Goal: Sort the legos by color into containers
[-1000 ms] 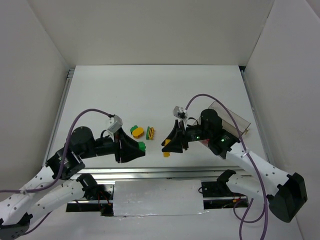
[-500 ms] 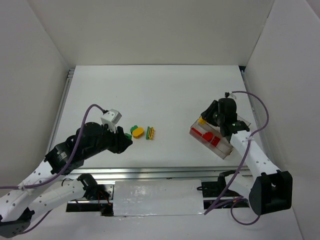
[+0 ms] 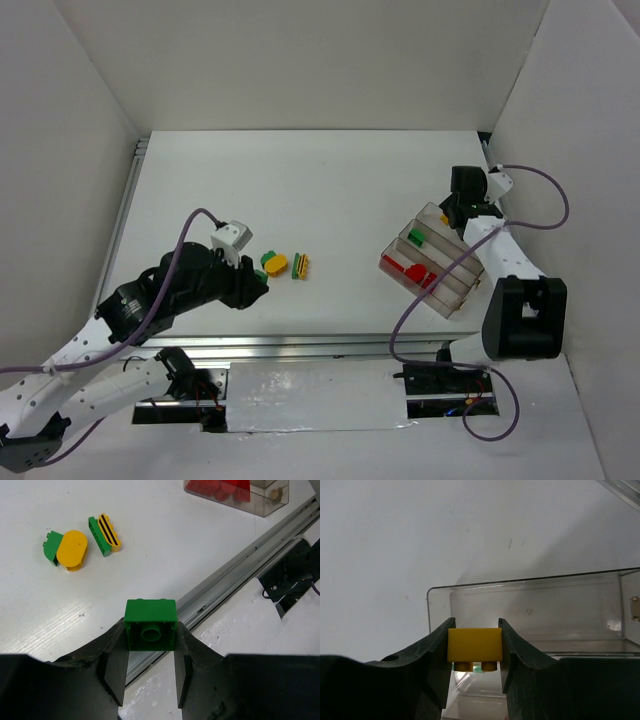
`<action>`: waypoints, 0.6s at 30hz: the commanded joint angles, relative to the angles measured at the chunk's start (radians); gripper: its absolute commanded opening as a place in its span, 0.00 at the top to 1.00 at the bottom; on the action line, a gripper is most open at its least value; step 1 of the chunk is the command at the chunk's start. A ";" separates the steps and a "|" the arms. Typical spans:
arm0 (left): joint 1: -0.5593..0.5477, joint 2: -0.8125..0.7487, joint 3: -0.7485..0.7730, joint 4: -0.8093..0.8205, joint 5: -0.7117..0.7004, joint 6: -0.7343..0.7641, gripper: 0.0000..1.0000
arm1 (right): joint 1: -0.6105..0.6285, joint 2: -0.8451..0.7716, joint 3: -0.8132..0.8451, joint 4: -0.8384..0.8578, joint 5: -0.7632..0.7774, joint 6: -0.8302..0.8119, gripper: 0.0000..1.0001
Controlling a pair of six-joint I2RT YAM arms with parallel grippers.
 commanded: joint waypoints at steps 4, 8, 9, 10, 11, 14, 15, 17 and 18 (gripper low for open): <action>0.000 -0.031 -0.010 0.056 0.047 0.023 1.00 | -0.025 0.066 0.062 0.035 0.004 -0.028 0.80; 0.000 -0.010 -0.002 0.048 0.046 0.023 1.00 | -0.025 0.057 0.039 0.068 -0.028 -0.028 0.62; -0.001 0.001 0.000 0.047 0.043 0.023 1.00 | -0.025 0.054 0.038 0.068 -0.033 -0.029 0.44; 0.000 0.004 0.001 0.045 0.043 0.021 1.00 | -0.023 0.049 0.036 0.068 -0.030 -0.028 0.38; 0.000 0.008 0.003 0.045 0.044 0.021 1.00 | -0.025 0.041 0.032 0.074 -0.024 -0.034 0.27; 0.000 0.010 0.003 0.047 0.040 0.020 1.00 | -0.023 0.035 0.038 0.066 -0.021 -0.037 0.14; 0.000 0.010 0.004 0.045 0.036 0.020 1.00 | -0.025 0.037 0.038 0.066 -0.030 -0.042 0.13; 0.000 0.012 0.006 0.044 0.036 0.017 1.00 | -0.023 0.044 0.047 0.049 -0.044 -0.040 0.12; 0.000 0.010 0.007 0.047 0.036 0.017 1.00 | -0.025 0.041 0.050 0.042 -0.059 -0.040 0.12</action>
